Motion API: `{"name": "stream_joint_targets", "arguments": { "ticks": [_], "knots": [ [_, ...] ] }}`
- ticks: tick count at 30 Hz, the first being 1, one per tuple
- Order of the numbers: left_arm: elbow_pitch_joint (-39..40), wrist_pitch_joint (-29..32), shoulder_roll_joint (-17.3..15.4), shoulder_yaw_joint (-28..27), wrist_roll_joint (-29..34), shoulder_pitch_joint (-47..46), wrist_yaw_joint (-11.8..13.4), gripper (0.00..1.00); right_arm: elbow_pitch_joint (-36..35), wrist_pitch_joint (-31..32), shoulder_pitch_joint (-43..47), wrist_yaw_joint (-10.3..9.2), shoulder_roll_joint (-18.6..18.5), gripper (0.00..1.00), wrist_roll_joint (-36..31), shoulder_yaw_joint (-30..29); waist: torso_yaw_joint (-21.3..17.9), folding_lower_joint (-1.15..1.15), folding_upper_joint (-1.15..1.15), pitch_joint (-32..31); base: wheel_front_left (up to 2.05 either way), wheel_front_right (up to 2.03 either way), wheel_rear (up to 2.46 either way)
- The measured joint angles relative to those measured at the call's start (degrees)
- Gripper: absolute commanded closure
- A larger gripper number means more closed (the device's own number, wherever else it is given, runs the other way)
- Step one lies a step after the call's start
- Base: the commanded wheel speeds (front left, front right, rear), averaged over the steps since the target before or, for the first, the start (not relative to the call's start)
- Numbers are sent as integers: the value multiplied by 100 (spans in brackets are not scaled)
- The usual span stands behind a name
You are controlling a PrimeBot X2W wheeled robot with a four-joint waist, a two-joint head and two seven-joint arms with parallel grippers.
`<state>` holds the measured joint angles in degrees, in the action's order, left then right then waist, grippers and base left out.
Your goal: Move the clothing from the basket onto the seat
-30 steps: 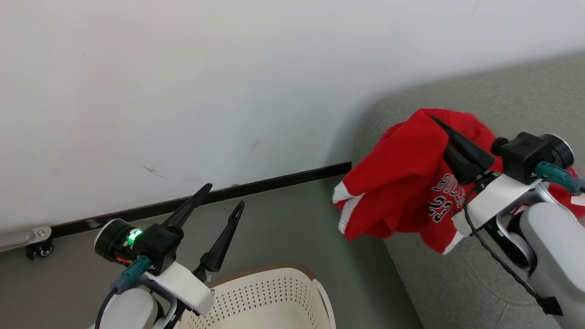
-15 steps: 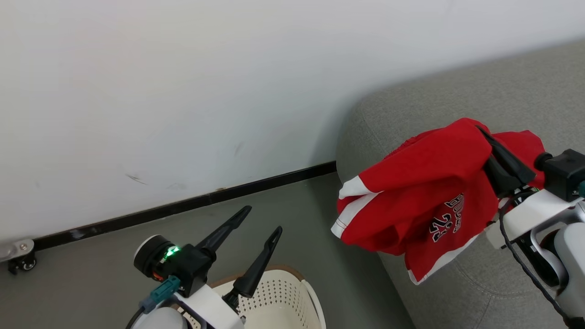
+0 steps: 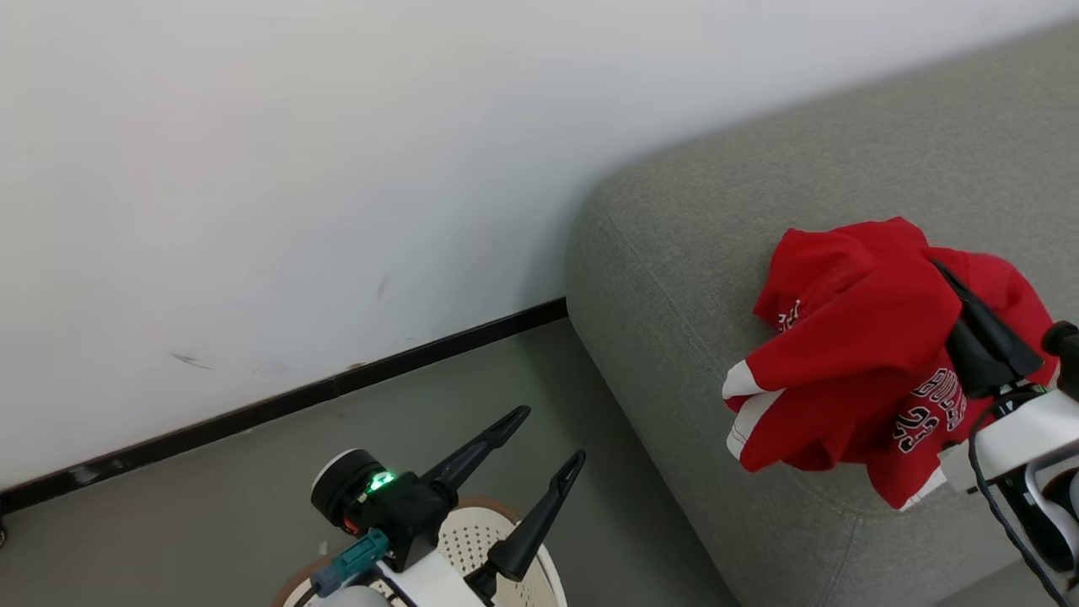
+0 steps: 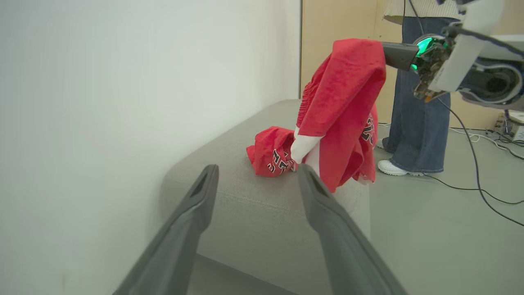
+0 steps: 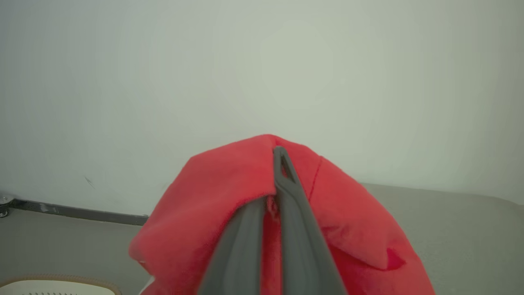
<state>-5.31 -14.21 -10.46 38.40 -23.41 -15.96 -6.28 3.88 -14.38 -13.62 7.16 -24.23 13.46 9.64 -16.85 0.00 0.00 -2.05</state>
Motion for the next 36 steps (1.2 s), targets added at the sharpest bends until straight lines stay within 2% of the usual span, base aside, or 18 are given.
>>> {"name": "stream_joint_targets", "arguments": {
  "ticks": [10, 23, 27, 36],
  "knots": [
    [99, -1, 138, 131, -134, 0, -46, 0, -200, 11, 509, 0, 59, 100, -3, -638, -405, 0, 0, 13, 0, 0, 0],
    [202, -7, 133, 134, 21, 21, -43, 0, -267, 79, 581, -1, 145, 100, 169, -480, -643, 0, 0, 234, 0, 0, 0],
    [241, -7, 116, 136, 102, 21, -38, 0, -33, 214, 109, 0, 45, 100, 301, -425, -623, 0, 0, 369, 0, 0, 0],
    [397, 2, 33, 121, 279, -85, 30, 0, 665, 789, -1762, 0, -298, 100, 597, -416, -473, 0, 0, 735, 0, 0, 0]
  ]
}}
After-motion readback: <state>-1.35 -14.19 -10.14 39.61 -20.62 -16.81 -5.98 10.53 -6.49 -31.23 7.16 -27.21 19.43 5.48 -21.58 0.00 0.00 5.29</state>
